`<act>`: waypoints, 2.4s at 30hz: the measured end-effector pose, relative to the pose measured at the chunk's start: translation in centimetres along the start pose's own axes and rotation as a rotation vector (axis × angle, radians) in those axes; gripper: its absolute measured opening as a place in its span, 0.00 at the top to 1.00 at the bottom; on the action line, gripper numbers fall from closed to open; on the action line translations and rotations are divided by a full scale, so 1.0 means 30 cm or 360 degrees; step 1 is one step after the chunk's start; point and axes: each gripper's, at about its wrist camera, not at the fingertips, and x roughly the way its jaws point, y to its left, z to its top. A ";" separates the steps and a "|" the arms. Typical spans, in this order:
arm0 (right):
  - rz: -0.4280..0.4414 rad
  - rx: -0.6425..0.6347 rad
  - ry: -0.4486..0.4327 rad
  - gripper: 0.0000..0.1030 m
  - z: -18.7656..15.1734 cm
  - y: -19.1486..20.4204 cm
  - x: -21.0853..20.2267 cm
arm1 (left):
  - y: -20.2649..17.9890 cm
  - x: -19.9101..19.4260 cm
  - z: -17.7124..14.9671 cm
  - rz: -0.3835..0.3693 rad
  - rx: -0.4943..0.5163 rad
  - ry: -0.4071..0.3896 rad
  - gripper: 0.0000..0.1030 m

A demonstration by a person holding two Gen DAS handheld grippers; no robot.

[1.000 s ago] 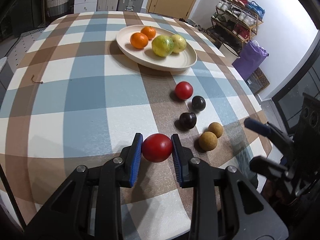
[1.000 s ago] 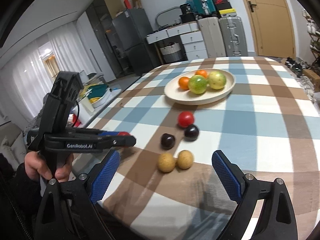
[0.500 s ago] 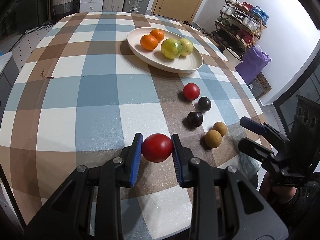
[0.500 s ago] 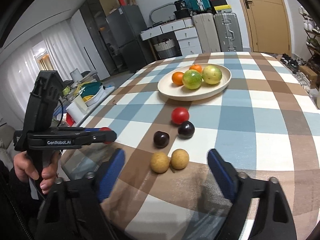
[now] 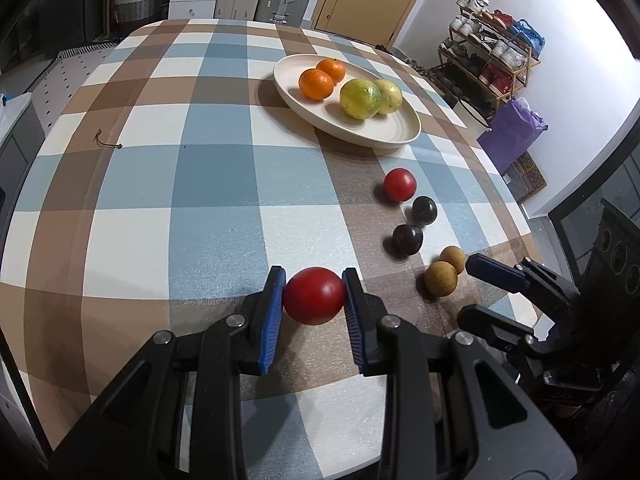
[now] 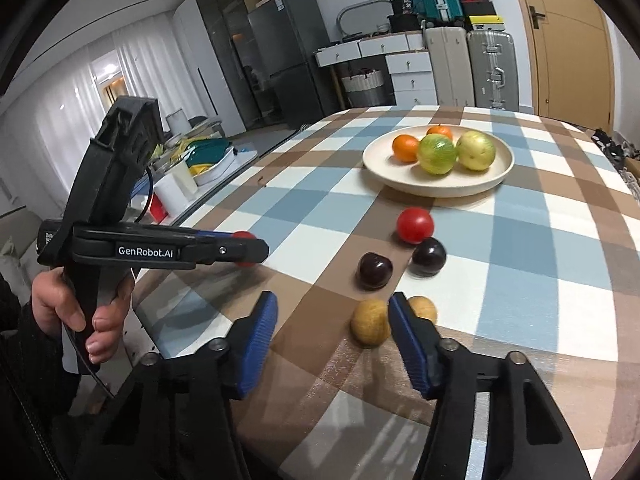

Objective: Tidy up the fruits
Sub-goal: 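Hold the tomato in the left tool while the right tool grasps a brown kiwi, then carry the tomato and the kiwi in both tools over the plate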

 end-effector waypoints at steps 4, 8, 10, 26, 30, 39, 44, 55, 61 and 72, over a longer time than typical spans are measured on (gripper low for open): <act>-0.0035 -0.0017 0.0021 0.47 0.006 0.001 0.018 | 0.010 0.005 0.000 0.0002 -0.0015 0.0006 0.75; -0.0044 -0.0004 0.0066 0.49 0.004 -0.011 0.042 | 0.016 0.011 -0.001 0.0002 -0.0024 0.0014 0.75; -0.0074 -0.0018 0.0080 0.50 0.004 -0.011 0.049 | 0.020 0.013 -0.001 0.0002 -0.0031 0.0016 0.75; -0.0163 -0.0078 0.0131 0.74 -0.010 -0.018 0.083 | 0.027 0.016 -0.002 0.0008 -0.0045 0.0018 0.75; -0.0130 -0.0039 0.0092 0.75 -0.002 -0.027 0.066 | 0.027 0.012 0.001 0.0008 -0.0045 0.0006 0.75; -0.0046 0.0024 -0.0046 0.75 0.085 -0.060 0.007 | 0.004 -0.015 0.063 -0.0018 -0.0045 -0.0053 0.75; -0.0004 0.0067 -0.0107 0.75 0.150 -0.098 -0.007 | -0.020 -0.016 0.121 -0.0043 -0.0027 -0.0075 0.75; 0.0067 0.0147 -0.0188 0.75 0.279 -0.189 -0.002 | -0.082 0.015 0.279 -0.0081 0.0023 -0.0110 0.75; 0.0088 0.0189 -0.0200 0.75 0.337 -0.237 0.023 | -0.119 0.072 0.362 -0.0101 0.0051 -0.0086 0.75; 0.0114 0.0251 -0.0159 0.75 0.410 -0.311 0.095 | -0.133 0.181 0.499 -0.0104 0.0057 -0.0024 0.75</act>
